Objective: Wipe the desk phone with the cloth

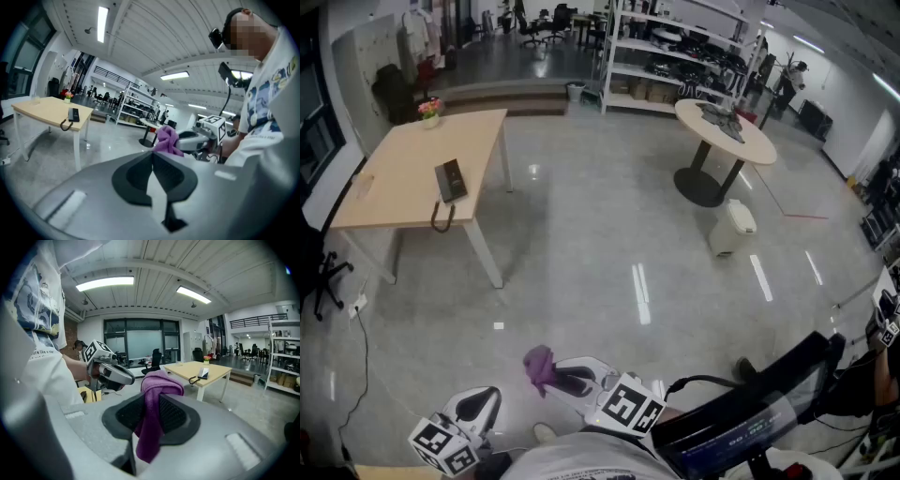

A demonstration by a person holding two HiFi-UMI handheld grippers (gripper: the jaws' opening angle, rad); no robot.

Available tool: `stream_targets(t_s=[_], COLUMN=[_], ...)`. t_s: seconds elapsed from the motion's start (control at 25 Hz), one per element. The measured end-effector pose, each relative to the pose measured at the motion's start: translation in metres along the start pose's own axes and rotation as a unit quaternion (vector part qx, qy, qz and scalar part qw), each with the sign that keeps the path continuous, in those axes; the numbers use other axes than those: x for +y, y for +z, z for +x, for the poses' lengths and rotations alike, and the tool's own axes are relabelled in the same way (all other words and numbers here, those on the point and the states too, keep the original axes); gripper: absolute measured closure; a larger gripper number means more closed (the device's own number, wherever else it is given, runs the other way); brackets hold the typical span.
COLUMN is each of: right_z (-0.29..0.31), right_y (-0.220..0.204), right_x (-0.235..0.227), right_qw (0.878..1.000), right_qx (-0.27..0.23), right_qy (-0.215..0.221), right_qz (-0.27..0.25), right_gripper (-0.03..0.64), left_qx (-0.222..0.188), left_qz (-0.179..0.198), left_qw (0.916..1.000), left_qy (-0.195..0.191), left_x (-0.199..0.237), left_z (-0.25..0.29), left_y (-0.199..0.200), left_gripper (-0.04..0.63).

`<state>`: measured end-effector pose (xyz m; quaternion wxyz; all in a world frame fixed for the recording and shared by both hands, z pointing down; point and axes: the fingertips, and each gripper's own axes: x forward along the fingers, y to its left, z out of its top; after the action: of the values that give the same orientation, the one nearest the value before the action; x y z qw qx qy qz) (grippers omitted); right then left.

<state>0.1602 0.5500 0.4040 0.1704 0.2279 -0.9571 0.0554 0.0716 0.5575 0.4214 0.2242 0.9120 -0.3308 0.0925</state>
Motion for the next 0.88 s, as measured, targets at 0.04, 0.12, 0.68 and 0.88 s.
stream_targets(t_s=[0.04,0.12,0.68,0.88], right_z=[0.004,0.013,0.052,0.079], right_y=[0.002,0.005,0.012,0.017], right_x=[0.002,0.007,0.02,-0.02], right_qw=[1.0,1.0,0.999,0.999], right_qx=[0.001,0.003,0.028,0.035], right_qy=[-0.001,-0.001,-0.026,-0.016], right_qz=[-0.001,-0.003,0.014,0.011], right_gripper=[0.525,0.525,0.523,0.523], left_qx=[-0.001,-0.001,-0.012,-0.021], left_qz=[-0.001,-0.002,-0.017,-0.037], left_qw=[1.0,1.0,0.9996,0.9991], left_qy=[0.0,-0.001,-0.019,0.001], left_x=[0.003,0.01,0.051,0.089], left_z=[-0.004,-0.012,-0.042,-0.028], left_y=[0.0,-0.001,-0.013,-0.007], left_gripper=[0.589,0.589,0.589,0.589])
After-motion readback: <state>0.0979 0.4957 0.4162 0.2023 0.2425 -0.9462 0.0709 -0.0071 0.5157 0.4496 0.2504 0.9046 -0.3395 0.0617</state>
